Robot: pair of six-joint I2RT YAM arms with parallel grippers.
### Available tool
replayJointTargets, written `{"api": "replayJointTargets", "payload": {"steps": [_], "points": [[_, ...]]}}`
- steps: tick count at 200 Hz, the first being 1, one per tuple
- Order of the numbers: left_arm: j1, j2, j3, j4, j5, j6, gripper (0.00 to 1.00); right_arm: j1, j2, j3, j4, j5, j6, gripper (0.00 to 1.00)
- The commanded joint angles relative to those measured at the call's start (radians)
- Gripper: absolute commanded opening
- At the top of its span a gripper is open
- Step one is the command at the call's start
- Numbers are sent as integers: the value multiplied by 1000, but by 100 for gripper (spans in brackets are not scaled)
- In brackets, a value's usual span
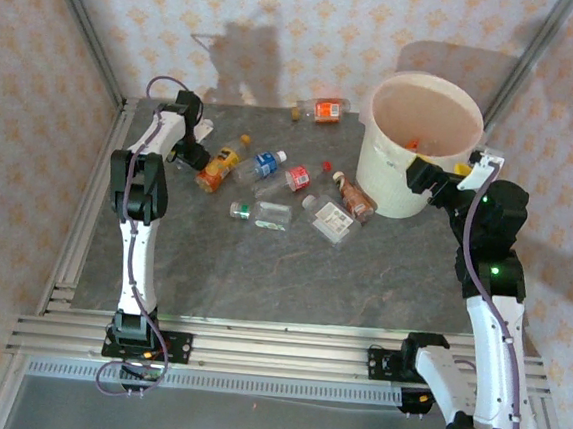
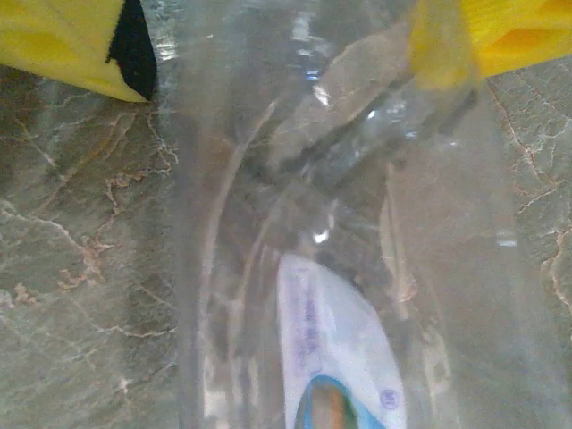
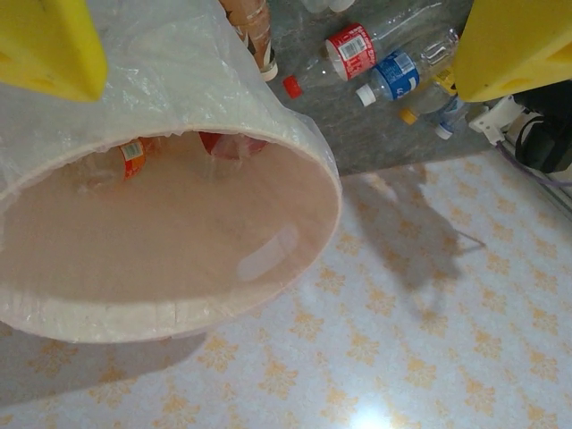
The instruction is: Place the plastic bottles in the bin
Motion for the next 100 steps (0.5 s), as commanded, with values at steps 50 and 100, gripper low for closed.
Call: {"api": "replayJointTargets", "payload": {"steps": [50,100], "points": [[15,-191,-192,75,17,-63,42,5,-14,6,27,-52,29,99],[12,-461,-369,247,130,-235,35,7,-34,-44,124,-159,40,99]]}}
